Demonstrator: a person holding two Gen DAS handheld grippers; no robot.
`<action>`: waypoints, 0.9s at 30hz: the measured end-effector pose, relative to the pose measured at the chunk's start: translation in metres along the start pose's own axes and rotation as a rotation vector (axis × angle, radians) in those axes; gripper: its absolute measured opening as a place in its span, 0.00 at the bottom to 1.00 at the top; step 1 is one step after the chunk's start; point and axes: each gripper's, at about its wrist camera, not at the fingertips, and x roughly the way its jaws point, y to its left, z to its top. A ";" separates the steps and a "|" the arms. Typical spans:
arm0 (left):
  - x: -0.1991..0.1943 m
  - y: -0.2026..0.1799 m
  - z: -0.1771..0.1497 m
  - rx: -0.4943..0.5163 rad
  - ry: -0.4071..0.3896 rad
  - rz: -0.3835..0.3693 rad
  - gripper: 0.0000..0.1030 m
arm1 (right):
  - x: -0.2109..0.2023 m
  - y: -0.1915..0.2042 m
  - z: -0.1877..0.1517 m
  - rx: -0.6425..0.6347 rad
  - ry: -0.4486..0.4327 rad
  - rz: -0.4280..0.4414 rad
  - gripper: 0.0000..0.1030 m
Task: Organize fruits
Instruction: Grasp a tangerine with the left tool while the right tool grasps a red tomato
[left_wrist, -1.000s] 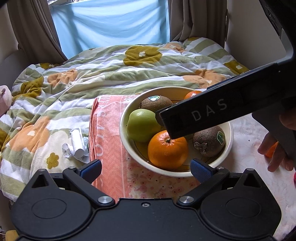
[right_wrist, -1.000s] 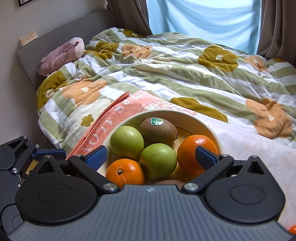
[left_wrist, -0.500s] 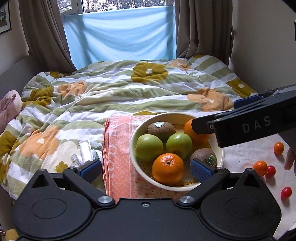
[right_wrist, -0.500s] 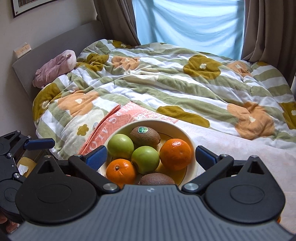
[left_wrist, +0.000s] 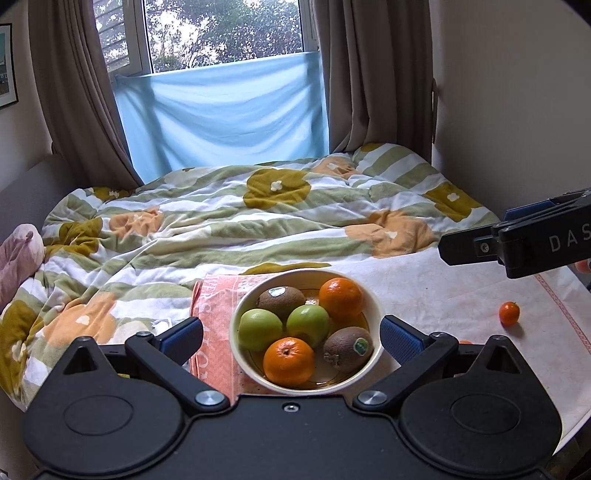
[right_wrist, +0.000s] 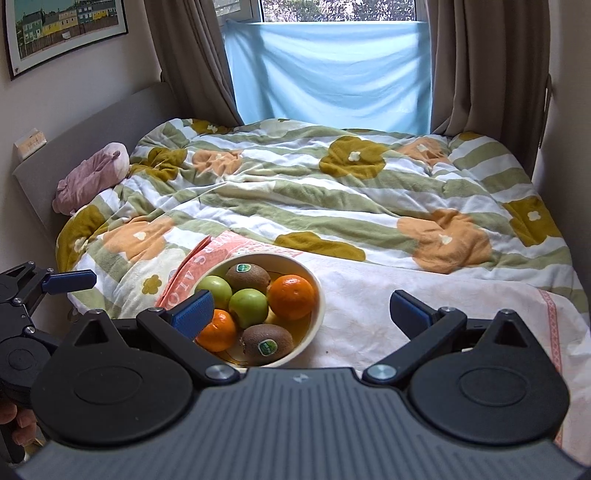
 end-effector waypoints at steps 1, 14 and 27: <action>-0.004 -0.006 0.000 -0.001 -0.006 -0.002 1.00 | -0.009 -0.007 -0.003 -0.004 -0.006 -0.008 1.00; -0.009 -0.109 -0.021 0.037 0.003 -0.052 0.99 | -0.068 -0.097 -0.088 -0.003 0.044 -0.062 1.00; 0.080 -0.160 -0.049 0.181 0.079 -0.186 0.86 | -0.036 -0.108 -0.182 0.059 0.098 -0.197 1.00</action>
